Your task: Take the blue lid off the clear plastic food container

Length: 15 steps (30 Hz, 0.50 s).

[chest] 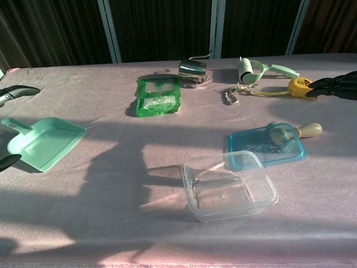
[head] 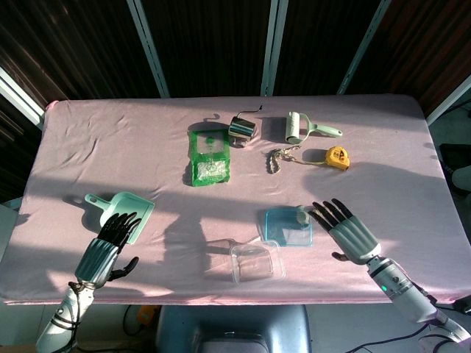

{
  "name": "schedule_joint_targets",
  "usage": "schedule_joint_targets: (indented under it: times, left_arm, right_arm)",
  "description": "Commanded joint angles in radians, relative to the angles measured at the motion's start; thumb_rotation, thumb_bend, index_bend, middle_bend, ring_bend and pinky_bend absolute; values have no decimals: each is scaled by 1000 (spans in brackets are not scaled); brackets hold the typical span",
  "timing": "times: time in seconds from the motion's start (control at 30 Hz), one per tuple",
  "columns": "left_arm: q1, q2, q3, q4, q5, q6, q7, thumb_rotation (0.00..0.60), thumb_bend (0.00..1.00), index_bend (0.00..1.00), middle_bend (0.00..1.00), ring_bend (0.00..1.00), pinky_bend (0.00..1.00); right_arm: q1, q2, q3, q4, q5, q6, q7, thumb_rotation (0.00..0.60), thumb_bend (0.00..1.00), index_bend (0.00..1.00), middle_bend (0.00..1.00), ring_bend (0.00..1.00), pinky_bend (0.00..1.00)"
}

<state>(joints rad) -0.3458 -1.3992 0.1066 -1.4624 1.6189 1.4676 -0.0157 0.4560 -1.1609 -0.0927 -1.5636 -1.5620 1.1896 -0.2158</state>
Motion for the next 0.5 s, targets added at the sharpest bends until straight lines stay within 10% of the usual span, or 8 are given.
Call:
schedule_joint_targets:
  times: [0.03,0.27,0.5]
  left_arm:
    - [92,155,55,-164,-93,0,146,600,322,0,0,0,0]
    - [226,173,47,-122,-19,226,128,600,332,0,0,0,0]
    - [249,175,38,-101,30,240,95,600,333,0,0,0,0]
  right_arm:
    - [-187,104,-37,-140,60,222,-48,600,95,0,0,0,0]
    - [-387,60,-1,-89,21,552,24,600,95,0,0,0,0]
    - [-400,77,27,-91,70,493,63,600,96,0,0,0,0]
